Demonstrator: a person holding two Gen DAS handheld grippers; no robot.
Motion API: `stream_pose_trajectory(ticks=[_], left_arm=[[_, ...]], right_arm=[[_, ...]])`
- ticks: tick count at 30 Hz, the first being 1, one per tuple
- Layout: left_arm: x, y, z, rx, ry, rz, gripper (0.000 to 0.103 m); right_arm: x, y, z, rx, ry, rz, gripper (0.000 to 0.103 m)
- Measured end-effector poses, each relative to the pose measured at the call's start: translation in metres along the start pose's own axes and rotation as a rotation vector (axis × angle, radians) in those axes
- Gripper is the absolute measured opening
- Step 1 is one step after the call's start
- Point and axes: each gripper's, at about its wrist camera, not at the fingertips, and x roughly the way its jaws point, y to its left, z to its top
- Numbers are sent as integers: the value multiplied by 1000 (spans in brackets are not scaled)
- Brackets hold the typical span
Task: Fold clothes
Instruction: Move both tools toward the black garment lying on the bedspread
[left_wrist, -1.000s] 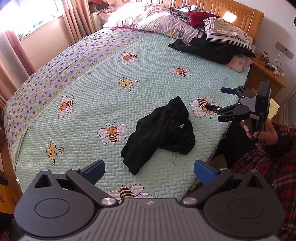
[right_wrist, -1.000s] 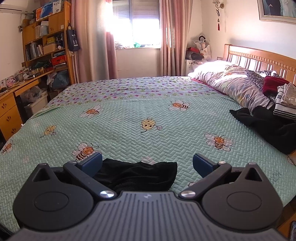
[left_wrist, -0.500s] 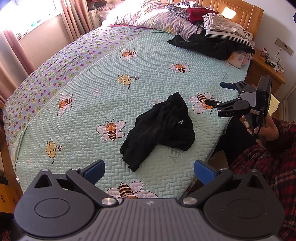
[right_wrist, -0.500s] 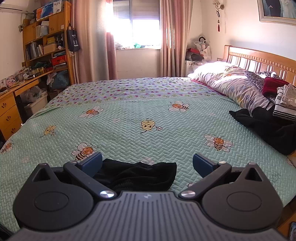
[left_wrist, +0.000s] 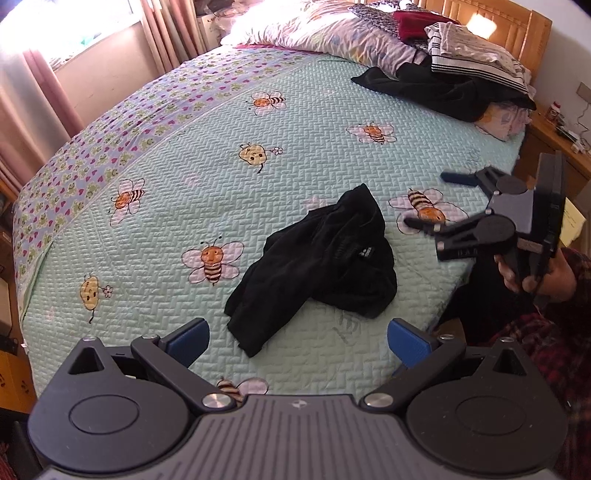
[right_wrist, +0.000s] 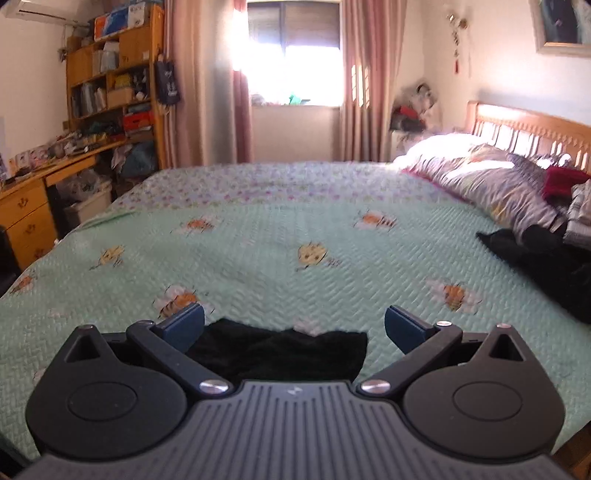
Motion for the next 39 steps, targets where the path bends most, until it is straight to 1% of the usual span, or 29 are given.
stream_pose_trajectory(ticks=[2,4,6,8,9,14,16,19,23,27,29,35,39], left_arm=[[19,-15,-3,-24,-6,-13,102],[36,-28,-7,-52,-11,-26,102],[50,-36,-10,-95,-14,-46,102],[60,-41,-13,-133,-22,-55,102],[65,-44,-15,-145,-26,-53,102],[90,-66,-23,-171,-30,-51,102],[102,-76,-23,-169,-19,-56,102],[118,-91,-29,-180,-30,-79,102],[138,-105,-37,-210,-34,-108,102],[151,-118,-41,-254,-58,-162,102],[159,-124,-38,-259,-64,-173,102],[178,-134,-46,-264,-15,-187,102],[184,-136,-44,-277,-23,-219,102]], right_arm=[[1,-6,-6,48,2,64,103],[-15,-13,-12,92,-114,54,103],[-36,-16,-17,93,-270,-2,103],[-45,-24,-22,98,-348,-31,103],[-48,-28,-23,102,-371,-40,103],[-32,-55,-23,166,-309,-17,103],[-26,-62,-25,180,-292,-28,103],[-23,-65,-24,184,-294,-62,103],[-22,-64,-25,208,-304,-86,103],[-18,-57,-27,165,-303,-112,103],[-16,-55,-31,145,-307,-117,103],[-12,-55,-36,109,-319,-136,103],[-11,-54,-44,32,-347,-127,103]])
